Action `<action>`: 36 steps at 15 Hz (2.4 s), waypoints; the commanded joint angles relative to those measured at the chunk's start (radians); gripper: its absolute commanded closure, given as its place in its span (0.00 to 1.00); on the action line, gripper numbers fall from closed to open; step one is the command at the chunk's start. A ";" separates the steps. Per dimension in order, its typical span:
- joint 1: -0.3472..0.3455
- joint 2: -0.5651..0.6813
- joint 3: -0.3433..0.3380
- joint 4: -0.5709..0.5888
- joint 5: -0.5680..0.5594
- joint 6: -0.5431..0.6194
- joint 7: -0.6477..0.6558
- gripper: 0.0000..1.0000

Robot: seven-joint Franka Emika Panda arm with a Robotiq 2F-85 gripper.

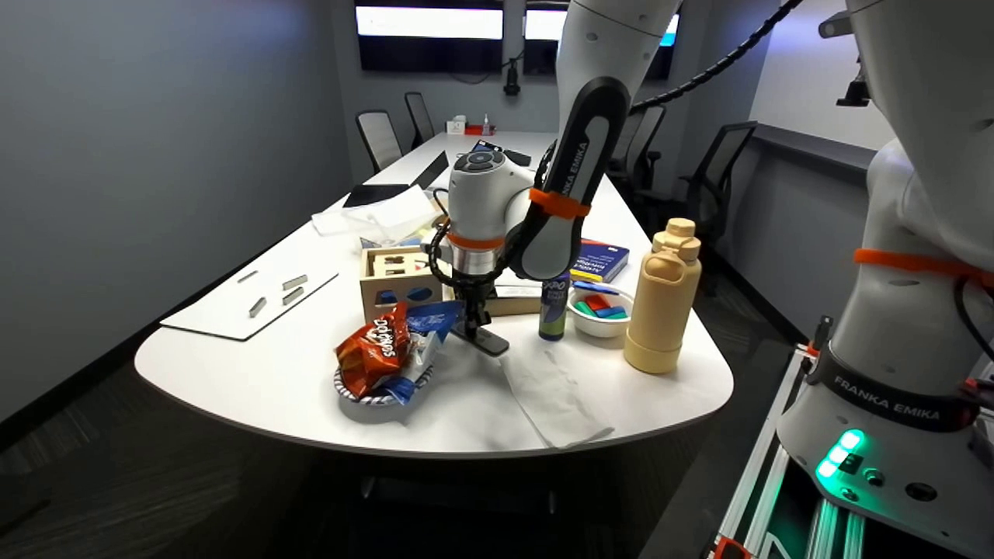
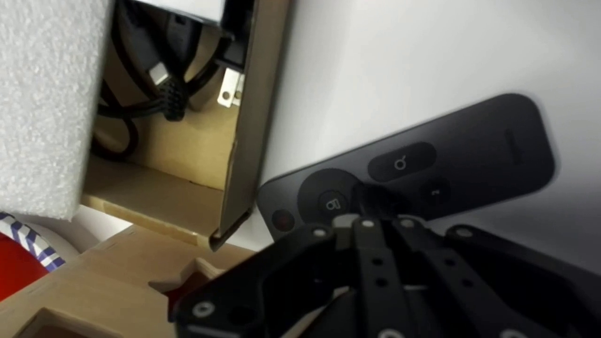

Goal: Press a button on the remote

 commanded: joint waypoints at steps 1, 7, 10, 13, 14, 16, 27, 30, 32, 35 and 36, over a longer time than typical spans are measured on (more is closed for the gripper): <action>-0.009 0.057 -0.002 0.017 0.003 0.025 0.004 1.00; 0.009 0.052 -0.037 0.020 -0.011 0.009 0.016 1.00; -0.070 -0.009 0.045 0.004 -0.026 -0.027 0.013 1.00; -0.161 -0.061 0.147 -0.021 0.019 -0.053 -0.039 1.00; -0.191 -0.077 0.182 -0.027 0.030 -0.062 -0.053 1.00; -0.216 -0.108 0.209 -0.030 0.023 -0.068 -0.053 1.00; -0.253 -0.248 0.244 -0.027 0.028 -0.213 -0.055 0.44; -0.275 -0.280 0.266 -0.029 0.052 -0.253 -0.077 0.21; -0.291 -0.300 0.277 -0.028 0.081 -0.275 -0.104 0.06; -0.319 -0.319 0.294 -0.028 0.143 -0.293 -0.170 0.00; -0.331 -0.324 0.299 -0.029 0.168 -0.297 -0.196 0.00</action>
